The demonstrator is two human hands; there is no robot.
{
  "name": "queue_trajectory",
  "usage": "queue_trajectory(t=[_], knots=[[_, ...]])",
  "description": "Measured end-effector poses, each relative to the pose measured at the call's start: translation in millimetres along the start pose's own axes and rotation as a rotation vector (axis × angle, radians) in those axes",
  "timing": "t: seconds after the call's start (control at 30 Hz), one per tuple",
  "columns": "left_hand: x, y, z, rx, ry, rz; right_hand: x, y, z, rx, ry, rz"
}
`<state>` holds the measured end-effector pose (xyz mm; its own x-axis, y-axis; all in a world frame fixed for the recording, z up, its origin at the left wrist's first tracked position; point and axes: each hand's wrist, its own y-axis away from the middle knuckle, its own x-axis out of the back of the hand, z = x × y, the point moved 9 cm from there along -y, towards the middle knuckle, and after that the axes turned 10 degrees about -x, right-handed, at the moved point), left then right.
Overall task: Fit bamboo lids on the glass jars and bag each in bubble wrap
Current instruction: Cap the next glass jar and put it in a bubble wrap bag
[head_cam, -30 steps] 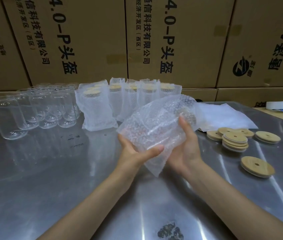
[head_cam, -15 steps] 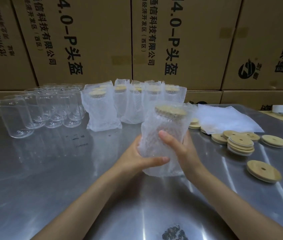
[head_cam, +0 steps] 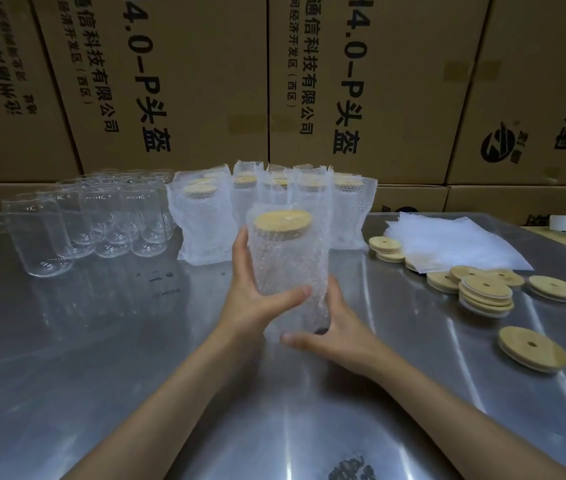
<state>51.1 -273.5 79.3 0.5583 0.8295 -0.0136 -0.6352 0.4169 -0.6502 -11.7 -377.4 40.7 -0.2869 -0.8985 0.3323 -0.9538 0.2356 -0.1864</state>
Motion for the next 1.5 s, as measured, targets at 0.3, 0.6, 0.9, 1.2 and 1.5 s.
queue_trajectory(t=[0.3, 0.6, 0.9, 1.2, 1.5], knots=[[-16, 0, 36, -0.385, -0.420, -0.100, 3, -19, 2, 0.093, -0.019, 0.124], [64, -17, -44, -0.127, -0.374, 0.343, 14, -76, 37, -0.133, -0.033, 0.318], [132, -45, -113, 0.245, -0.436, 0.633, 8, -141, 57, -0.320, 0.164, 0.491], [146, -76, -141, 0.258, -0.490, 0.655, 7, -194, 61, -0.314, 0.226, 0.520], [156, -103, -168, 0.219, -0.362, 0.588, -9, -225, 51, -0.147, 0.346, 0.425]])
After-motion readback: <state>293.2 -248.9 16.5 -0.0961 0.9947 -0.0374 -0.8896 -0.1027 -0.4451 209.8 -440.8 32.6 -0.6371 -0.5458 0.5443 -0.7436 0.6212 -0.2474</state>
